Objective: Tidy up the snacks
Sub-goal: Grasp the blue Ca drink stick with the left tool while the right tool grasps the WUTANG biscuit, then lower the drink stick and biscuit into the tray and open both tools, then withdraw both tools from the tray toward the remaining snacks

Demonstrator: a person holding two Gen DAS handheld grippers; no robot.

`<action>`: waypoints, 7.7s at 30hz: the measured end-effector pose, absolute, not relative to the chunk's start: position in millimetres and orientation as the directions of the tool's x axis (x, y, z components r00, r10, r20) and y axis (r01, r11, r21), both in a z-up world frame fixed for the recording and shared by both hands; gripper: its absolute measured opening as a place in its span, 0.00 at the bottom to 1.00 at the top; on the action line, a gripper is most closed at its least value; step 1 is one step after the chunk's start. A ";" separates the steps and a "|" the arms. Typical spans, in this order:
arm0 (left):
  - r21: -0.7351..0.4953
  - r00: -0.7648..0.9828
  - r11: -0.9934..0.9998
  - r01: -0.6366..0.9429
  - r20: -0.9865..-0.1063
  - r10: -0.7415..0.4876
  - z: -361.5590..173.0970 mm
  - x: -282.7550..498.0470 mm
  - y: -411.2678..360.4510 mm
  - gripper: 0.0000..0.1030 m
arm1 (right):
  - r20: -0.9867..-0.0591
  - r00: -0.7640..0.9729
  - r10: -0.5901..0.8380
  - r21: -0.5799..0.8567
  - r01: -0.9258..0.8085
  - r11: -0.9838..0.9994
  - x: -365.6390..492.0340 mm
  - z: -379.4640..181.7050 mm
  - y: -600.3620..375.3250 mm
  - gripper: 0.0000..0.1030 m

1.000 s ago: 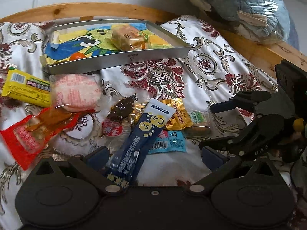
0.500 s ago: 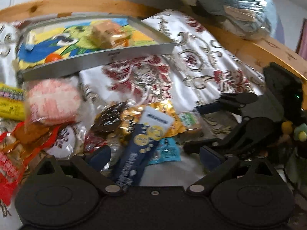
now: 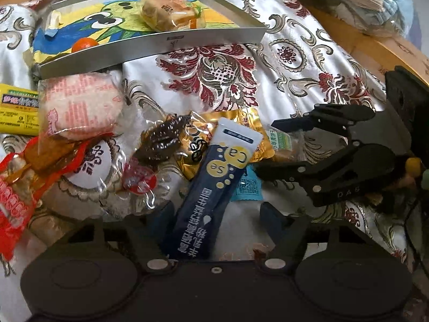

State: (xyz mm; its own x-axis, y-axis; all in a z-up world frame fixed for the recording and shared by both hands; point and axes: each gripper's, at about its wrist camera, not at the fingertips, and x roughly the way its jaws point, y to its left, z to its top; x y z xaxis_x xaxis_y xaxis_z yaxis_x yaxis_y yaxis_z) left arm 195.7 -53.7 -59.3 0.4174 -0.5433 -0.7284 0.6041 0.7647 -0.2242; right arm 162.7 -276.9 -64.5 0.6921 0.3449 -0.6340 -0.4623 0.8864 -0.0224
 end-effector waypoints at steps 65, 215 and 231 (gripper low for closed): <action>-0.338 0.665 0.870 0.360 -0.561 -0.493 -19.4 148.3 -46.8 0.25 | -0.452 0.874 0.180 -0.076 -0.238 0.968 78.9 -37.9 -233.4 0.52; -0.206 0.849 0.973 0.107 -0.491 -0.198 20.1 68.8 5.8 0.99 | -0.384 0.911 0.151 -0.021 -0.172 0.985 29.3 26.6 -245.0 1.00; -0.152 0.806 0.982 0.109 -0.565 -0.176 -9.9 90.4 -2.3 0.99 | -0.487 0.859 0.160 -0.011 -0.190 0.982 46.9 -4.4 -240.8 1.00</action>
State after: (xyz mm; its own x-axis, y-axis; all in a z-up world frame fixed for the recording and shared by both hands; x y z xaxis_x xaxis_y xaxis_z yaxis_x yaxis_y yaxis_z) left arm 90.4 -2.3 -9.9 0.8057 -0.1764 -0.5654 0.1086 0.9824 -0.1517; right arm 46.9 -240.8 -4.4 0.8587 0.1604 -0.4867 -0.1898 0.9818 -0.0113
